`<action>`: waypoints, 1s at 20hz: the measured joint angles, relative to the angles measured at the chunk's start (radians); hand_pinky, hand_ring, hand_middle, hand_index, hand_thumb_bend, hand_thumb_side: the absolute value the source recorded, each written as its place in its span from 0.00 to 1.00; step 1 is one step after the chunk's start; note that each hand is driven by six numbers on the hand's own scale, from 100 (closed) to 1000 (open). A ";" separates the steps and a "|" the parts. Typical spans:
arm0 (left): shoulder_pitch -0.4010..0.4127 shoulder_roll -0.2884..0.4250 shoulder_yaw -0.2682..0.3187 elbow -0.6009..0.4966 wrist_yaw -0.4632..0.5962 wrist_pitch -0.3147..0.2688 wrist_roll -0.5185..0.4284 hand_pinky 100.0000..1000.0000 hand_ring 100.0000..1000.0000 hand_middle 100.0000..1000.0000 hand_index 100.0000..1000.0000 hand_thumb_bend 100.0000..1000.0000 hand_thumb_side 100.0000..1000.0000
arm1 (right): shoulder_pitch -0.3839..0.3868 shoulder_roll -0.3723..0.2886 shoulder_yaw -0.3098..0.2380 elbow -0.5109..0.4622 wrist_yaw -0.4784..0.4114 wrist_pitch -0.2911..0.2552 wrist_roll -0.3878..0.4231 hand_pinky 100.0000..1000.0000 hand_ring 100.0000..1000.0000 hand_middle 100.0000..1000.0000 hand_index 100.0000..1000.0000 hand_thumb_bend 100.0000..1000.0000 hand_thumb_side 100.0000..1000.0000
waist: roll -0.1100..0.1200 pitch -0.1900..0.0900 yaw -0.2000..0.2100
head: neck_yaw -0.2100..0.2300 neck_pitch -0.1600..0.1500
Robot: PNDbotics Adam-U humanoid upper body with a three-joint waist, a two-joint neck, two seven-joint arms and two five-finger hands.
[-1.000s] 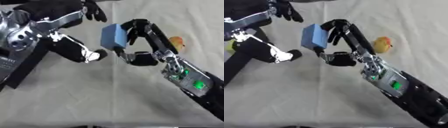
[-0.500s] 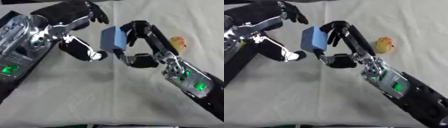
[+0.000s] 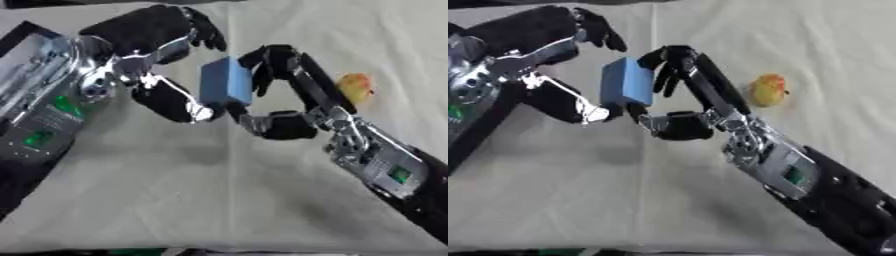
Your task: Pick up the objects with one hand, pass them to the other hand, and then place them into the box on the other side of the table.
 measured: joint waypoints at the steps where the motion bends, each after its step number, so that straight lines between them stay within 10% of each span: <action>1: 0.000 0.000 -0.001 0.002 0.003 -0.001 0.002 0.76 0.73 0.69 0.81 0.44 0.32 | 0.000 0.000 0.000 0.000 0.000 0.000 0.000 0.37 0.45 0.41 0.50 0.21 0.00 | 0.000 0.000 0.000 | 0.000 0.000; 13: 0.000 -0.009 -0.007 0.022 0.013 -0.011 0.020 0.76 0.73 0.68 0.80 0.42 0.29 | -0.004 0.000 0.005 0.001 0.003 -0.012 -0.001 0.37 0.45 0.41 0.50 0.20 0.00 | 0.000 0.000 -0.002 | 0.000 0.000; 20: 0.005 -0.027 -0.019 0.039 0.014 -0.016 0.041 0.73 0.69 0.60 0.70 0.18 0.08 | -0.004 -0.001 0.004 0.004 0.003 -0.014 -0.002 0.37 0.45 0.41 0.50 0.17 0.00 | 0.000 0.000 -0.006 | 0.002 0.000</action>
